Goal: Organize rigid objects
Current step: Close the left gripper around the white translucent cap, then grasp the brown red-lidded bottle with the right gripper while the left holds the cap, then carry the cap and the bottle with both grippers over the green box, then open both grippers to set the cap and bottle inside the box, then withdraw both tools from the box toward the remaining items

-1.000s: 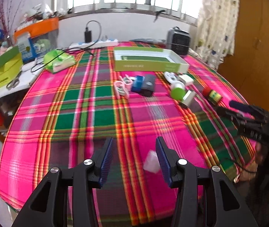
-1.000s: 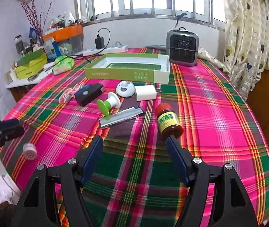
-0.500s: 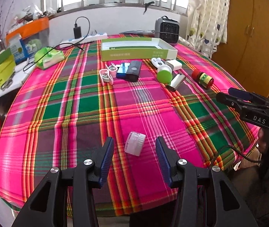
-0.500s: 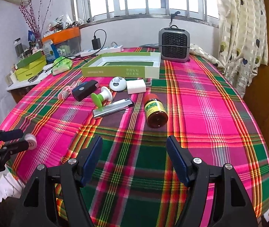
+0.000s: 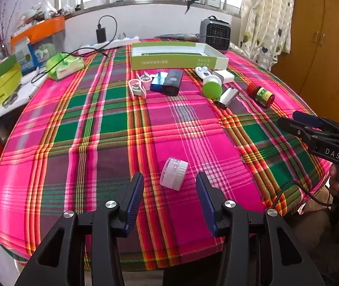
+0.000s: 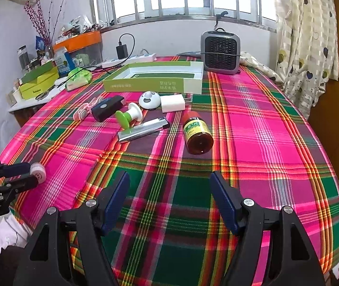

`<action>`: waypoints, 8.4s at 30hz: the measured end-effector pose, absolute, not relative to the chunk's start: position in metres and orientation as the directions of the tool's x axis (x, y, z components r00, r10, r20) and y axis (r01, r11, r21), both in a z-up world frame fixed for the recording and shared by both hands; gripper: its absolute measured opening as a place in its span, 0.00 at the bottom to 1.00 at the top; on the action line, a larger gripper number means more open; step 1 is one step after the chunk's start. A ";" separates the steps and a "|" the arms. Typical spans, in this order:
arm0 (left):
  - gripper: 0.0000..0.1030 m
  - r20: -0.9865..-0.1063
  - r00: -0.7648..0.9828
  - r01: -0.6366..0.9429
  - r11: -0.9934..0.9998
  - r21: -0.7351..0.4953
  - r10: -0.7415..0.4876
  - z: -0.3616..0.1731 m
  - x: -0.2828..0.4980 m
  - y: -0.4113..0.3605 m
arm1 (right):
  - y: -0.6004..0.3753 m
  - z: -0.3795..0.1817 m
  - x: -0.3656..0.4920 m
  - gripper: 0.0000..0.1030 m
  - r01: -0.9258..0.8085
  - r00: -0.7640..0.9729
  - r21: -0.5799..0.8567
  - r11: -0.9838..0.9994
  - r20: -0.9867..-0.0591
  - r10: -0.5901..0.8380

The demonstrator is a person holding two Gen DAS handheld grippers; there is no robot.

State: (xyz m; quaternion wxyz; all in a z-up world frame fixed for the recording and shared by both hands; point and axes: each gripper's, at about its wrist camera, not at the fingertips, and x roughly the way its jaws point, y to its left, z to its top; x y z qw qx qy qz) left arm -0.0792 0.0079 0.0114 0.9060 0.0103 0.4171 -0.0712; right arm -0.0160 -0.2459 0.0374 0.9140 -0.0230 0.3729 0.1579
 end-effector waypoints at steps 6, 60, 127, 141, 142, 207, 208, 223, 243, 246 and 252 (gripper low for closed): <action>0.43 -0.759 0.640 0.137 0.990 -0.041 -0.120 0.010 -0.079 0.007 | -0.245 0.036 -0.017 0.68 -0.307 0.668 0.076 0.949 -0.693 0.272; 0.18 -0.760 0.643 0.088 0.995 -0.050 -0.095 0.004 -0.055 0.011 | -0.253 0.037 0.023 0.68 -0.264 0.659 0.034 0.964 -0.723 0.206; 0.18 -0.698 0.706 0.084 0.993 -0.084 -0.118 0.069 0.141 0.003 | -0.210 0.083 0.164 0.32 -0.319 0.651 0.073 0.945 -0.708 0.274; 0.18 -0.734 0.668 0.089 0.993 -0.082 -0.121 0.055 0.214 -0.002 | -0.197 0.061 0.229 0.32 -0.291 0.600 0.079 0.953 -0.761 0.246; 0.18 -0.737 0.665 0.089 0.993 -0.083 -0.121 0.053 0.218 -0.003 | -0.196 0.059 0.233 0.32 -0.293 0.597 0.079 0.953 -0.763 0.246; 0.35 -0.729 0.681 0.036 0.997 -0.065 -0.072 0.057 0.174 -0.002 | -0.199 0.062 0.207 0.42 -0.267 0.617 0.123 0.956 -0.740 0.267; 0.36 -0.727 0.682 0.035 0.997 -0.072 -0.076 0.057 0.169 0.000 | -0.200 0.064 0.203 0.42 -0.266 0.621 0.124 0.956 -0.736 0.269; 0.36 -0.712 0.698 -0.013 0.993 -0.119 -0.076 0.054 0.115 0.029 | -0.222 0.069 0.152 0.42 -0.227 0.653 0.155 0.962 -0.709 0.268; 0.36 -0.739 0.666 -0.008 0.989 -0.151 -0.107 0.028 0.071 0.050 | -0.226 0.049 0.108 0.48 -0.227 0.633 0.180 0.957 -0.720 0.285; 0.36 -0.743 0.659 0.007 0.988 -0.153 -0.120 0.025 0.070 0.045 | -0.225 0.049 0.102 0.52 -0.239 0.633 0.176 0.955 -0.717 0.291; 0.37 -0.757 0.645 0.012 0.992 -0.126 -0.104 0.017 0.071 0.040 | -0.219 0.043 0.088 0.52 -0.256 0.613 0.165 0.952 -0.734 0.292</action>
